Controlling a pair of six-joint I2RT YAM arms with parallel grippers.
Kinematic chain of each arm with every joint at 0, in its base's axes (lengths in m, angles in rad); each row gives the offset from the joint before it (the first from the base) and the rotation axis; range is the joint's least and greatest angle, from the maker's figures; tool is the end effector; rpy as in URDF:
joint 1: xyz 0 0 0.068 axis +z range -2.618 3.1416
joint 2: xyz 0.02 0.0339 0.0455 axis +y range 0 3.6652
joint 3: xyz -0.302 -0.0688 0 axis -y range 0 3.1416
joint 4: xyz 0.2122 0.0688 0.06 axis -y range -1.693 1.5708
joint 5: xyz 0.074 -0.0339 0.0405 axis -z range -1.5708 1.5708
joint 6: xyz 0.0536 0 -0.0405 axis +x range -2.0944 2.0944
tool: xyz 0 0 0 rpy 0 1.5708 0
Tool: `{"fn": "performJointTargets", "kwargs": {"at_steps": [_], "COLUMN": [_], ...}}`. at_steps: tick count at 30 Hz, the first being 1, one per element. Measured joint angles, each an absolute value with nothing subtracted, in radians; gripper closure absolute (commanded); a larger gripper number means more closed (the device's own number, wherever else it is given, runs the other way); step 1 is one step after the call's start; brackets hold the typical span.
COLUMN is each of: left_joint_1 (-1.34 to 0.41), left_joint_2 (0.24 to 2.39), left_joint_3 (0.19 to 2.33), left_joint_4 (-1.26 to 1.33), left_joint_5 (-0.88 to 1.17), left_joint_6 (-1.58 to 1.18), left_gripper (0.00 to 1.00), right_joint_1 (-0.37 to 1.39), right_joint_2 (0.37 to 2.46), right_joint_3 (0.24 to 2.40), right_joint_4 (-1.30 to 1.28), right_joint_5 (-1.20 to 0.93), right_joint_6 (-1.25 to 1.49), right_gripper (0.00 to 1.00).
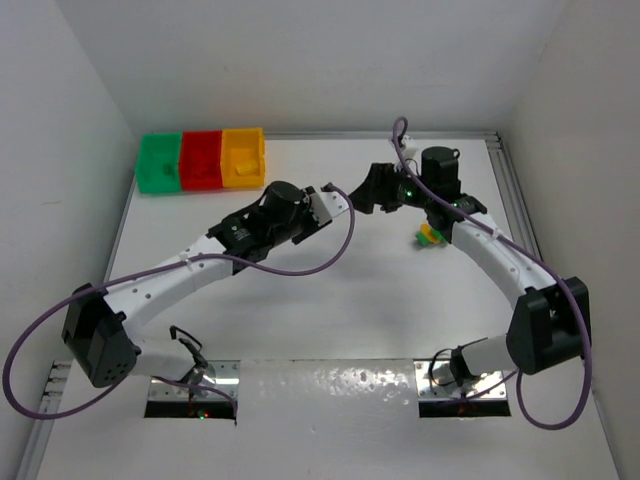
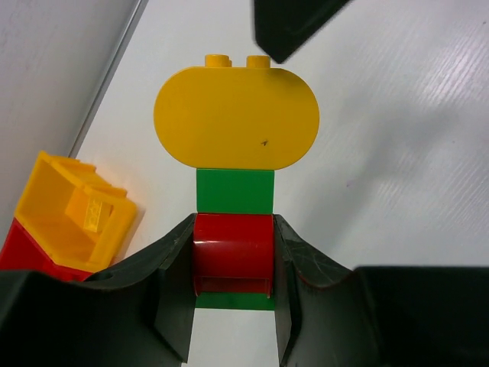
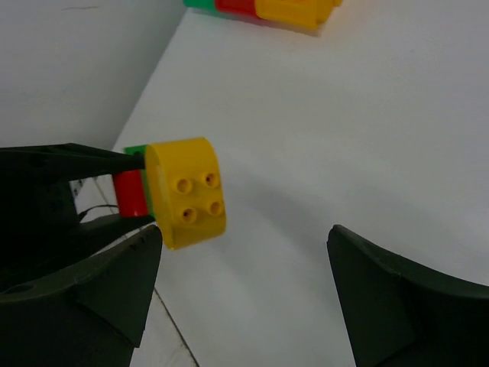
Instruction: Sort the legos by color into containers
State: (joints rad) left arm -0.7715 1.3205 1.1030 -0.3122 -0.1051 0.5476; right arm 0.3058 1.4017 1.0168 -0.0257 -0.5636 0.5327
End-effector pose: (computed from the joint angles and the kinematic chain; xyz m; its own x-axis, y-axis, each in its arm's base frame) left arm 0.2012 -0.1878 0.3546 0.0180 0.7048 -0.7092 0.7252 0.4791 0.4945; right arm 0.2753 0.1170 0.3395 -0.6944 0.2310 -0.6815 -0.4283 0.6284 0.6493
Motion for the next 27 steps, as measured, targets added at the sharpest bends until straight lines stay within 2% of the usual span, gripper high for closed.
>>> {"fn": "performJointTargets", "kwargs": {"at_steps": [7, 14, 18, 22, 23, 25, 26, 27], "left_joint_1": [-0.77, -0.77, -0.77, -0.77, -0.77, -0.77, -0.77, -0.77], "left_joint_2": [1.325, 1.325, 1.33, 1.331, 1.331, 1.333, 1.334, 1.335], "left_joint_3": [1.098, 1.098, 1.102, 1.107, 1.108, 1.108, 1.108, 1.108], "left_joint_4": [-0.26, -0.238, -0.226, -0.221, -0.219, -0.224, -0.227, -0.226], "left_joint_5": [-0.104, -0.045, -0.031, -0.025, -0.026, -0.028, -0.031, -0.032], "left_joint_6": [0.538, 0.519, 0.511, 0.499, 0.496, 0.492, 0.492, 0.492], "left_gripper": [1.0, 1.0, 1.0, 1.0, 1.0, 1.0, 1.0, 1.0], "right_joint_1": [0.269, 0.273, 0.29, 0.302, 0.303, 0.306, 0.306, 0.305], "right_joint_2": [1.443, 1.493, 1.549, 1.559, 1.559, 1.559, 1.558, 1.558], "right_joint_3": [1.07, 1.016, 1.017, 1.017, 1.017, 1.017, 1.017, 1.017], "right_joint_4": [0.069, 0.33, 0.329, 0.305, 0.307, 0.313, 0.313, 0.311], "right_joint_5": [-0.739, -0.878, -0.894, -0.9, -0.904, -0.919, -0.917, -0.917], "right_joint_6": [0.56, 0.72, 0.731, 0.715, 0.716, 0.72, 0.727, 0.736], "right_gripper": [0.17, 0.23, 0.25, 0.49, 0.6, 0.76, 0.92, 0.99]}}
